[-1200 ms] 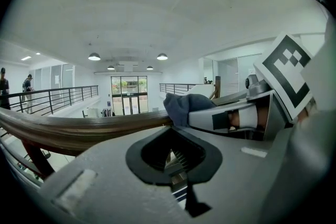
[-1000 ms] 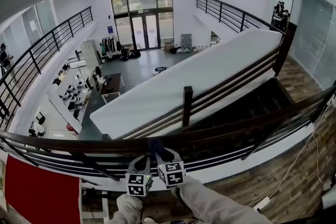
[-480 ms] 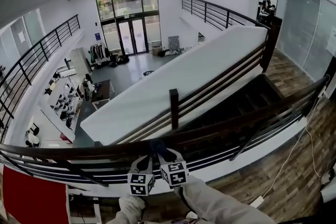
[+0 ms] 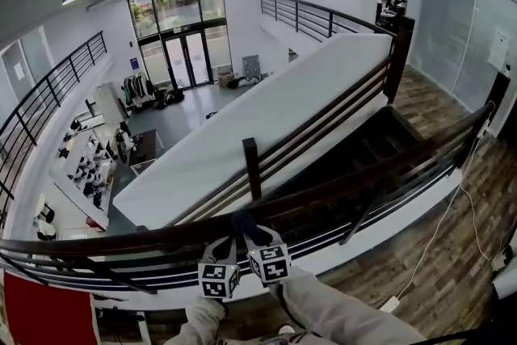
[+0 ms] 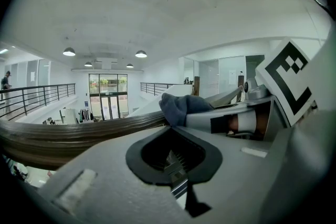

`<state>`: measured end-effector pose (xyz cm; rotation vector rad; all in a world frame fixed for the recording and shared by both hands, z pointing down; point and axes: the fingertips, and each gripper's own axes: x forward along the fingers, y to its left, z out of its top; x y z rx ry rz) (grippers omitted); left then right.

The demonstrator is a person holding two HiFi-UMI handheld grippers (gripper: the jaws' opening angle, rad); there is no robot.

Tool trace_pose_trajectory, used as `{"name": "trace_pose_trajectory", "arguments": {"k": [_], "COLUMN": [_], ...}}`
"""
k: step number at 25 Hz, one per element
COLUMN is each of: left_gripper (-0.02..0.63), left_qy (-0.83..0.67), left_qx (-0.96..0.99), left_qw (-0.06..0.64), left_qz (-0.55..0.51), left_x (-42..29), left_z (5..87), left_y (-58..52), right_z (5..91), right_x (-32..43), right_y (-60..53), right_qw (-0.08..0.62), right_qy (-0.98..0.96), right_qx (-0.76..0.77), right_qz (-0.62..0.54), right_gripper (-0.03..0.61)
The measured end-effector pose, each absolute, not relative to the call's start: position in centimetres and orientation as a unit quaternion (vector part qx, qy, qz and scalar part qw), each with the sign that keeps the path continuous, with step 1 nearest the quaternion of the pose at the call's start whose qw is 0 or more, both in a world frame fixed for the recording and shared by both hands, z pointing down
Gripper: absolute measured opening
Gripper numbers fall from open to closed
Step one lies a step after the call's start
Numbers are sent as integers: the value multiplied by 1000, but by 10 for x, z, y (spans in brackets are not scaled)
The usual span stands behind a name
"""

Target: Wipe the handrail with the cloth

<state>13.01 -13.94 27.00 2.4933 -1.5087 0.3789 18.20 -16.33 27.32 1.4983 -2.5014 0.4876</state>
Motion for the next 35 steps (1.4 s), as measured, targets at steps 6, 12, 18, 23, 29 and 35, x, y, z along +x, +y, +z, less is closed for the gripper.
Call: {"name": "trace_pose_trajectory", "arguments": {"k": [6,12,18,23,29,35], "left_gripper": [3,3,5,3,3,3], "left_qy": [-477,-439,-397,-369,-342,-326], "left_qx": [863,885,904,917,925,929], "left_qw": [102,93,103,105,128,133], "left_qz": [129,121,121,114,105,111], "left_x": [187,244,307,352,397,429], "left_z": [268,261,256,250,245,249], "left_y": [-147,-155,-156,-162,-168,-173], "right_z": [270,269,268,269,269,272], "right_x": [239,312,401,457,519,585], "right_y": [-175,-191,-204,-209,-218,-226], "right_qw": [87,90,86,93,94,111], "right_qy": [-830,-806,-778,-758,-729,-695], "right_qx": [528,565,604,628,660,693], "right_qz": [160,153,151,149,154,154], "right_gripper": [89,89,90,89,89,89]}}
